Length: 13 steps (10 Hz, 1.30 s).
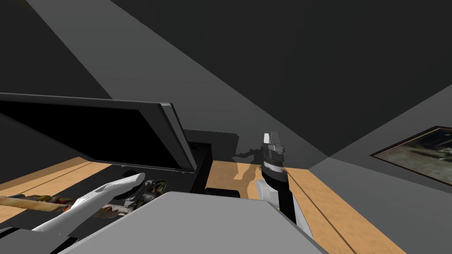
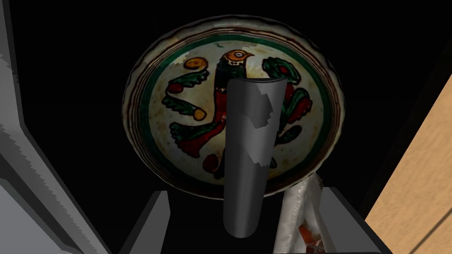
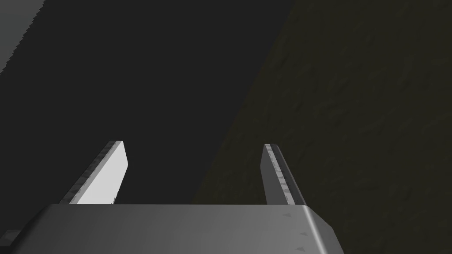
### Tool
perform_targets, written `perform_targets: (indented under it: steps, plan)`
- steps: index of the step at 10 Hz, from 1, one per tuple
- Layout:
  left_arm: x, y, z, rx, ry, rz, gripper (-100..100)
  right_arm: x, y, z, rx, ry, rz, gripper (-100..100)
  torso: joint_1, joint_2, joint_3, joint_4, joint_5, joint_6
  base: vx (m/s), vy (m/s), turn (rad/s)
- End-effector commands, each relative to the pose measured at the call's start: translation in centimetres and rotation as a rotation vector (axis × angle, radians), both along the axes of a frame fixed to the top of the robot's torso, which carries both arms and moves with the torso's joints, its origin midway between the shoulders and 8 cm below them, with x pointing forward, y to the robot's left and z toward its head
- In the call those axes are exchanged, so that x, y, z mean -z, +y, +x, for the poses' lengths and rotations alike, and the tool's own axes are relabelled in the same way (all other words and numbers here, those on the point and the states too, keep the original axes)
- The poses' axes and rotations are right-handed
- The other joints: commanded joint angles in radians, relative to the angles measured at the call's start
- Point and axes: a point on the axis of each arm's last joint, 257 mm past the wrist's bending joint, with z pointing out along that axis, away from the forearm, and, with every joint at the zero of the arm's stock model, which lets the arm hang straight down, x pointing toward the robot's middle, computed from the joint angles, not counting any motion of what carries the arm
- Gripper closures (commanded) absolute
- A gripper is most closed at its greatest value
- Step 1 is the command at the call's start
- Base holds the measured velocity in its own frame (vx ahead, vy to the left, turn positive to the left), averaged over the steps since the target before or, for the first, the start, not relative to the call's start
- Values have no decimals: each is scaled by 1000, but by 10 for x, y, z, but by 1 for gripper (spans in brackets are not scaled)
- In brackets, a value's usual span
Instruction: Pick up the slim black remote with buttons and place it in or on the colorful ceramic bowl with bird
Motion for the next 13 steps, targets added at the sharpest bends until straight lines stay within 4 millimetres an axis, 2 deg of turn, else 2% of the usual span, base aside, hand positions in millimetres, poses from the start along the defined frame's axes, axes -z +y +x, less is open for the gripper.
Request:
perform_targets:
  steps: [1,6,7,8,13]
  plan:
    - [-12,7,4,5,1,0,-100,0,0,0,0,0,0,0,0,0,0,0,0,0,13,-48,40]
    - [-52,29,14,24,3,2,-100,0,0,0,0,0,0,0,-2,1,0,0,-1,0,0,-55,38]
    - [-46,28,13,20,1,3,-100,0,0,0,0,0,0,0,-2,0,0,0,0,0,1,-22,9]
    - [-47,28,13,22,3,2,0,0,0,0,0,0,0,0,0,0,0,0,0,0,0,0,0]
    - [-46,28,13,21,2,2,0,0,0,0,0,0,0,0,2,0,0,0,1,0,0,0,0]
